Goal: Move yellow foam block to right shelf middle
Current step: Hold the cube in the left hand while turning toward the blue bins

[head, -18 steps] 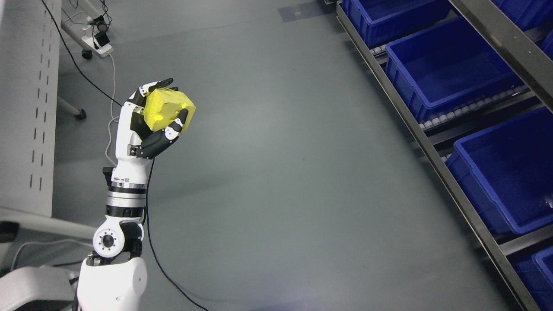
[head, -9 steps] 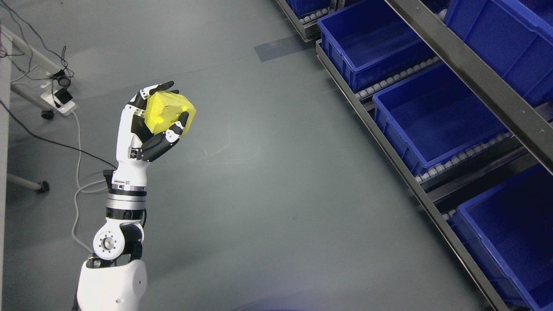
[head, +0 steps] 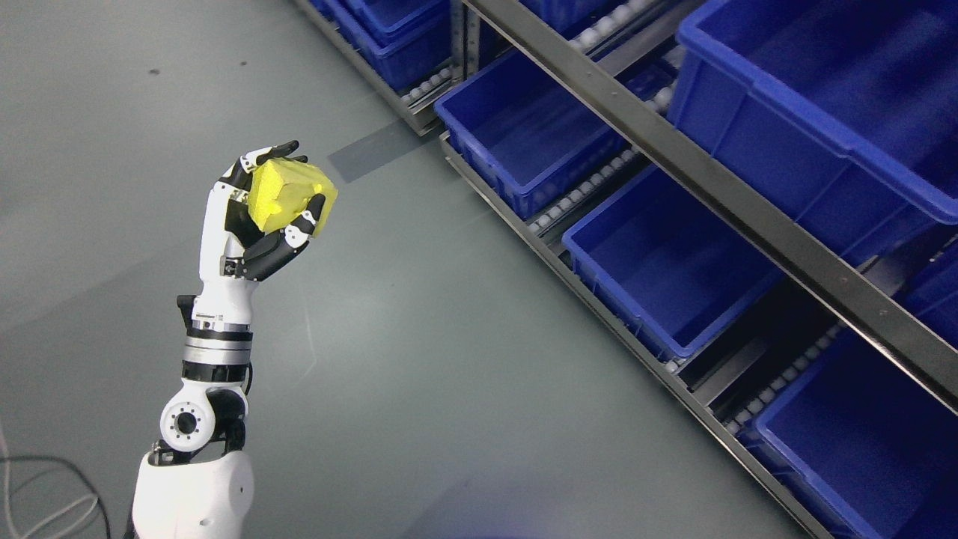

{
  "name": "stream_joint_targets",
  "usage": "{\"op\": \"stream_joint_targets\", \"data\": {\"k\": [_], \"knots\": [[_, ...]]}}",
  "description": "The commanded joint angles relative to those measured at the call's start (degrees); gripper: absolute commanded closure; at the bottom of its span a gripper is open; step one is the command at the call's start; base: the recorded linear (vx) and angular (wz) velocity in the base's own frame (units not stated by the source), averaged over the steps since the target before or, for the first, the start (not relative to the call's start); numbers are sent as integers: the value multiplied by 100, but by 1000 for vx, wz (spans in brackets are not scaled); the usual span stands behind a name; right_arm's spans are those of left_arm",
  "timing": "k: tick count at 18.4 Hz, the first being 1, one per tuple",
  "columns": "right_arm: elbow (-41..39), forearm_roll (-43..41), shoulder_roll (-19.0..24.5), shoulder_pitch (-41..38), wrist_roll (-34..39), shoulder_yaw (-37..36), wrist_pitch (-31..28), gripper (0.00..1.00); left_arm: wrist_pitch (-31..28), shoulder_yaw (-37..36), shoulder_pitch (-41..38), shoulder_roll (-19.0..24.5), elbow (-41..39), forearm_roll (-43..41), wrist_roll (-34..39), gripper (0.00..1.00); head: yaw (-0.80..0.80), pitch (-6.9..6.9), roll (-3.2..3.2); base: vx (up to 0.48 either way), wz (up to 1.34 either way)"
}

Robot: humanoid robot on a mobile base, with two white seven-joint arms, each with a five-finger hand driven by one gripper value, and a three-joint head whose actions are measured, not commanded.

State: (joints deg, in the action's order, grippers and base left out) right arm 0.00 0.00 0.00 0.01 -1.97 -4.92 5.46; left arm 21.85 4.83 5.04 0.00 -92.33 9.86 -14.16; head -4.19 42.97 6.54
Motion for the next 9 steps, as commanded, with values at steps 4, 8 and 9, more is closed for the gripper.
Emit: {"op": "stream_joint_targets", "data": {"k": [4,8,9], "knots": [[-100,18,-100,-10,3,0,-1,0,12,-8,-3,100,-13,-10,-17,100,0,0,0,378,-896],[-100,18,-100,-10,3,0,-1,0,39,-17,-3,100,-205,-10,-26,100,0,0,0,268,-730],[-100,18,-100,-10,3,0,-1,0,39,0,-12,100,-328,-19,-26,100,0,0,0,199,-542]]}}
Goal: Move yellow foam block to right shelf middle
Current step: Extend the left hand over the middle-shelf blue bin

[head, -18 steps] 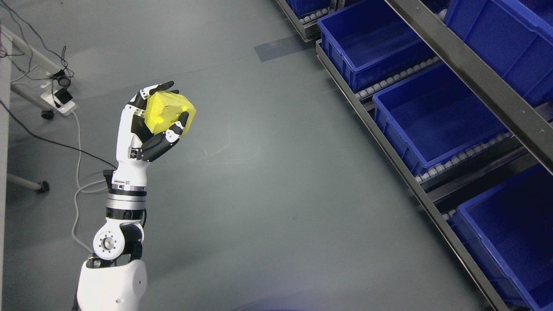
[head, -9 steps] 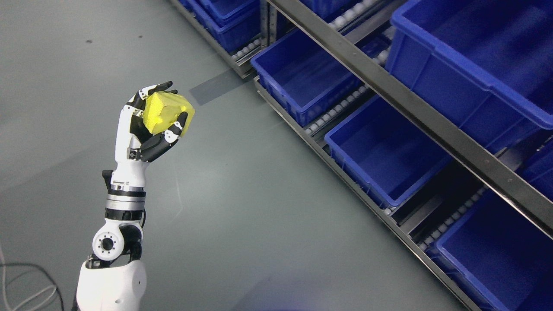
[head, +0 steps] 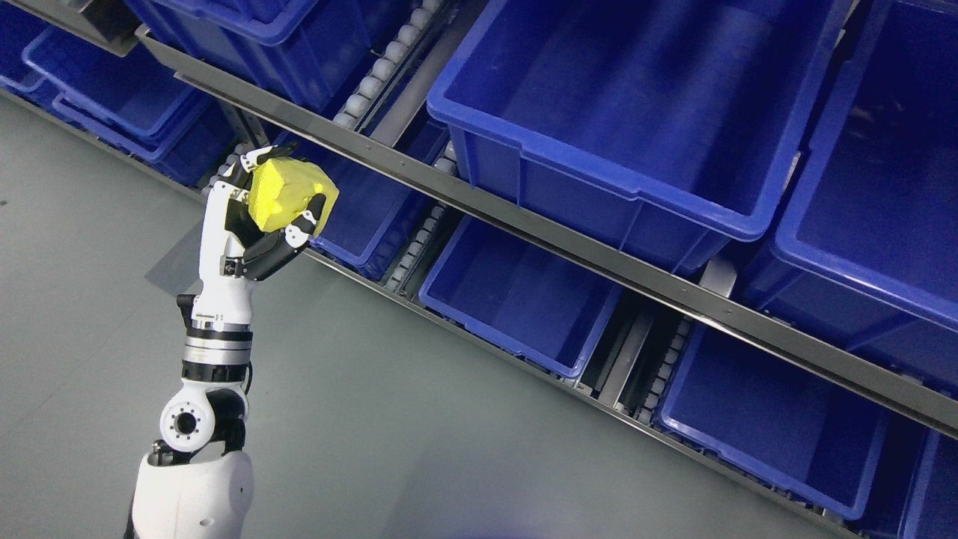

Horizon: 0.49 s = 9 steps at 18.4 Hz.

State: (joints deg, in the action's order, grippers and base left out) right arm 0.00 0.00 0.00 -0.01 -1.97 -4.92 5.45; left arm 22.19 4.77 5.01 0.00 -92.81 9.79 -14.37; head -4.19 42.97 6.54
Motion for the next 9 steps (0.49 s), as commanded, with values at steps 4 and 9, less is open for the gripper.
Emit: {"op": "stream_joint_targets", "data": {"k": [4,9], "knots": [[-100,18,-100,-8,3,0,0,0,179,243,43,100,-553,-12,-4,100,0,0,0,123,-269],[-100,18,-100,-8,3,0,0,0,224,657,534,100,-528,-12,-13,100,0,1,0,77,-132]]}}
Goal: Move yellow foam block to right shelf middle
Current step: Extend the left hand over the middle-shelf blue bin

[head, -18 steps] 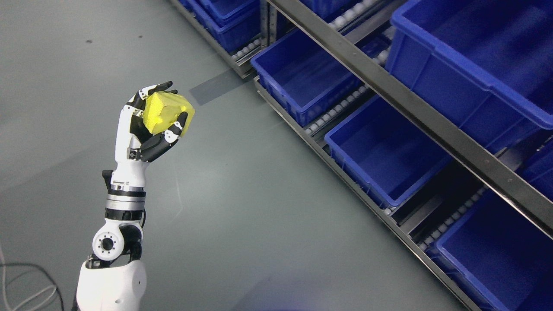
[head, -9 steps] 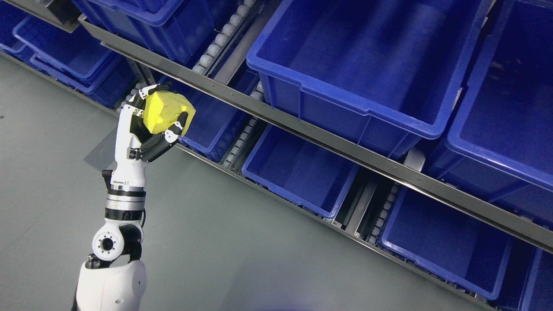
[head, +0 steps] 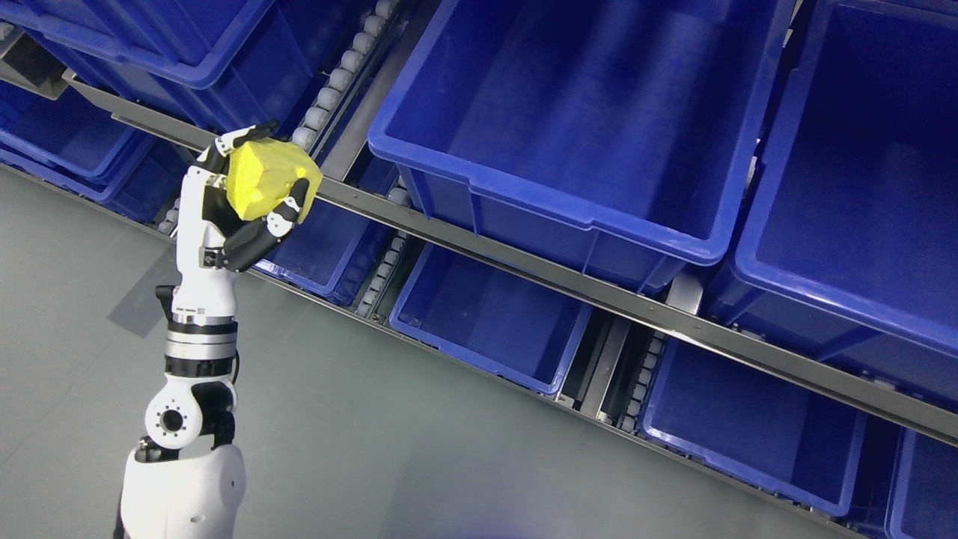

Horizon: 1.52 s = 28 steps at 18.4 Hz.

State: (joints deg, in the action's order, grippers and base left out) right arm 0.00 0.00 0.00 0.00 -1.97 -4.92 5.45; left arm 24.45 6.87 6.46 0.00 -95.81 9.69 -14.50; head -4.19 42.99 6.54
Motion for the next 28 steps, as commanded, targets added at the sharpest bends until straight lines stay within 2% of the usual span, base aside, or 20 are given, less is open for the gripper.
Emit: {"op": "stream_joint_targets", "data": {"k": [1,4,7,10,13,18,21,22,25,28], "knots": [[-100,18,-100,-8,3,0,0,0,-27,438,565,100,-210,-2,0,100,0,0,0,41,-89],[-100,18,-100,-8,3,0,0,0,-264,420,1390,100,131,-133,0,100,0,0,0,38,-73],[-100,18,-100,-8,3,0,0,0,-685,403,2313,100,973,-572,9,100,0,0,0,29,-4],[-100,18,-100,-8,3,0,0,0,-932,167,2885,100,1511,-722,9,100,0,0,0,18,-18],[-100,18,-100,-8,3,0,0,0,-1003,-97,3186,100,2004,-714,17,100,0,0,0,0,0],[-100,18,-100,-8,3,0,0,0,-1003,-528,3353,100,2374,-923,-61,100,0,0,0,1,-9],[-100,18,-100,-8,3,0,0,0,-1021,-748,3432,100,2462,-1792,-552,100,0,0,0,22,-60],[-100,18,-100,-8,3,0,0,0,-1055,-905,3537,100,2566,-2160,-1006,100,0,0,0,31,-43],[-100,18,-100,-8,3,0,0,0,-1161,-1056,3651,100,2603,-2558,-1756,100,0,0,0,30,-70],[-100,18,-100,-8,3,0,0,0,-1153,-1170,3757,100,2594,-2594,-1951,100,0,0,0,34,-113]]}}
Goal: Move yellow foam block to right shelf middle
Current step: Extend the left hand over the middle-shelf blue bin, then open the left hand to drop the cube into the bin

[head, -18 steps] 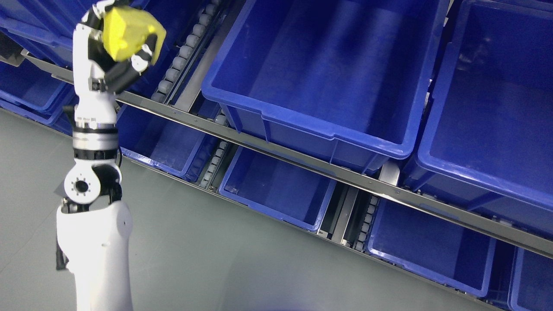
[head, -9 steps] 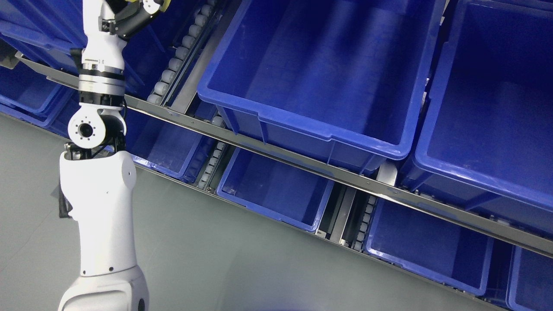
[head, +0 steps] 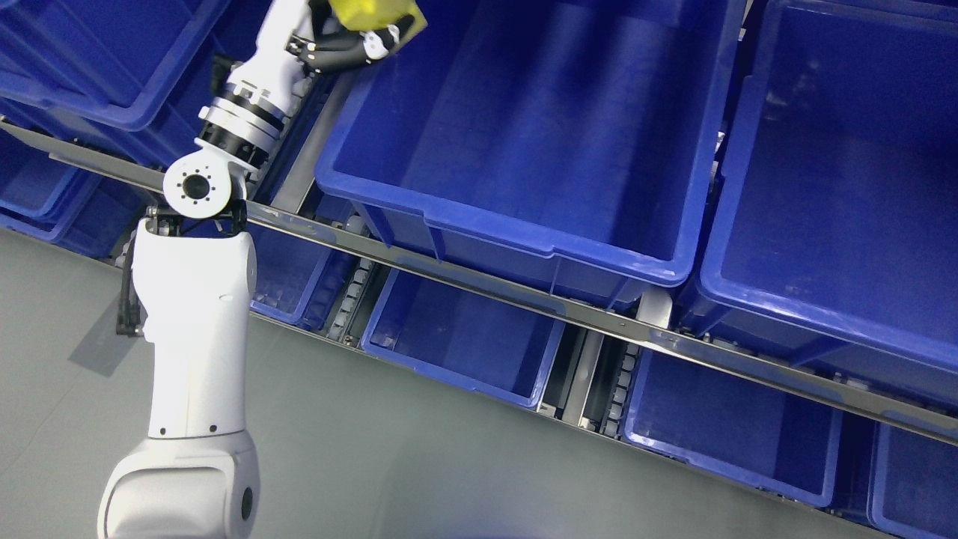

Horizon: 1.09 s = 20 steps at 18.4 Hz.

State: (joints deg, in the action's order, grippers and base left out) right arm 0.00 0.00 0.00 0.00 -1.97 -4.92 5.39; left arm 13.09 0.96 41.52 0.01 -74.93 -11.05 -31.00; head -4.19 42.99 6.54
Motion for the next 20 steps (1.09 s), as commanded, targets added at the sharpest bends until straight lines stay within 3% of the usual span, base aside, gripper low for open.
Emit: {"op": "stream_joint_targets", "data": {"k": [1,5,6,7,8,9,13,15,17,20], "knots": [[-100,18,-100,-9,3,0,15,0,-17,-605,330,99,506,-547,-327,100,0,0,0,42,-156],[-100,18,-100,-9,3,0,6,0,-26,-702,436,99,488,-653,-503,98,0,0,0,42,-122],[-100,18,-100,-9,3,0,6,0,-26,-781,471,99,479,-705,-547,91,0,0,0,28,-62],[-100,18,-100,-9,3,0,6,0,-26,-851,480,99,479,-732,-574,72,0,0,0,28,-62],[-100,18,-100,-9,3,0,6,0,-35,-860,471,99,479,-741,-574,41,0,0,0,23,0],[-100,18,-100,-9,3,0,6,0,-35,-852,462,99,479,-732,-574,27,0,0,0,23,0],[-100,18,-100,-9,3,0,6,0,-35,-808,419,99,479,-732,-565,17,0,0,0,0,0],[-100,18,-100,-9,3,0,6,0,0,-790,357,99,470,-706,-565,5,0,0,0,0,0],[-100,18,-100,-9,3,0,6,0,131,-598,296,99,435,-688,-513,1,0,0,0,0,0],[-100,18,-100,-9,3,0,6,0,956,184,182,99,295,-514,-31,1,0,0,0,0,0]]}}
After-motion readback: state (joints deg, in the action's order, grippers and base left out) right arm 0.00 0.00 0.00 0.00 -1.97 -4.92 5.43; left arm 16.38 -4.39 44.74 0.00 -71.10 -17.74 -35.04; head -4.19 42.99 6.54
